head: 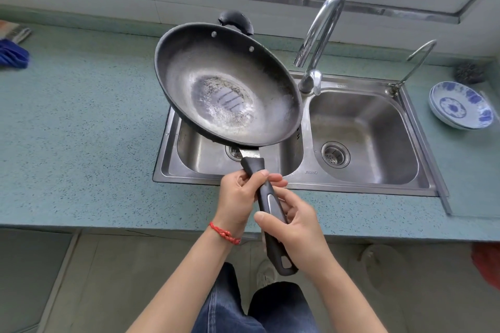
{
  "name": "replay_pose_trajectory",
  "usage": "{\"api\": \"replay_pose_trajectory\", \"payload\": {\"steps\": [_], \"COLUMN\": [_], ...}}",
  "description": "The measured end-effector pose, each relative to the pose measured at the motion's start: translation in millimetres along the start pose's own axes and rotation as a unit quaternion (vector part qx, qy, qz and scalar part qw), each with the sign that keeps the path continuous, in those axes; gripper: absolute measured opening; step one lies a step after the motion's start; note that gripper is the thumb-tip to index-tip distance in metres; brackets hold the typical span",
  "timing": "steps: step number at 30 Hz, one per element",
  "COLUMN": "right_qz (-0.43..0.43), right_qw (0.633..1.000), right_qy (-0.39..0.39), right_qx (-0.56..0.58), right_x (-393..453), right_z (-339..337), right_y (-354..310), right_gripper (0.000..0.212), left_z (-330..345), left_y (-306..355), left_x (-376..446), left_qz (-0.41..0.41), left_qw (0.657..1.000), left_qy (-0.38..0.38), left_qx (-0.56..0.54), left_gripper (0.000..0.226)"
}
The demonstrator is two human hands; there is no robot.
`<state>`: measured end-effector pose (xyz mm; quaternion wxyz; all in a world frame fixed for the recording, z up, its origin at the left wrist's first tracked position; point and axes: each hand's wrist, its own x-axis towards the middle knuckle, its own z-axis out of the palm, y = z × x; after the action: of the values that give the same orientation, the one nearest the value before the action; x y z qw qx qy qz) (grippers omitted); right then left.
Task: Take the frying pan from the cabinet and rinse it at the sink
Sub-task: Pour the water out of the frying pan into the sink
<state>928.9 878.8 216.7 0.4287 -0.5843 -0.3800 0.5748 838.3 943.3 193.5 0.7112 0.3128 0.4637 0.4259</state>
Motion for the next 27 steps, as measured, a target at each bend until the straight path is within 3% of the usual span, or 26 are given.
{"api": "replay_pose_trajectory", "payload": {"steps": [4, 7, 11, 16, 20, 27], "right_qz": [0.041, 0.026, -0.002, -0.01, -0.006, -0.018], "right_qw": [0.991, 0.988, 0.992, 0.997, 0.999, 0.997], "right_qy": [-0.071, -0.085, -0.075, -0.056, -0.04, -0.055], "right_qx": [0.102, 0.127, 0.1, 0.046, -0.008, -0.042], "right_x": [-3.5, -4.9, -3.8, -1.4, 0.8, 0.9], "right_z": [-1.6, 2.8, 13.5, 23.5, 26.7, 18.9], "right_y": [-5.7, -8.5, -8.7, -5.2, 2.1, 9.9], "right_gripper": [0.025, 0.028, 0.022, 0.018, 0.013, 0.011], "left_z": [1.9, -1.7, -11.1, -24.9, -36.0, -32.7], "left_y": [-1.2, -0.1, 3.9, 6.0, 2.5, -1.8], "left_x": [0.0, 0.9, 1.1, 1.4, 2.4, -4.5], "left_qz": [0.004, 0.001, -0.002, -0.022, -0.029, -0.022], "left_qw": [0.998, 0.996, 0.996, 0.998, 0.997, 0.997], "left_qy": [-0.025, -0.033, -0.038, -0.056, -0.029, 0.014], "left_qx": [-0.057, -0.086, -0.078, -0.016, 0.06, 0.071], "left_gripper": [0.037, 0.032, 0.019, 0.037, 0.033, 0.017]}}
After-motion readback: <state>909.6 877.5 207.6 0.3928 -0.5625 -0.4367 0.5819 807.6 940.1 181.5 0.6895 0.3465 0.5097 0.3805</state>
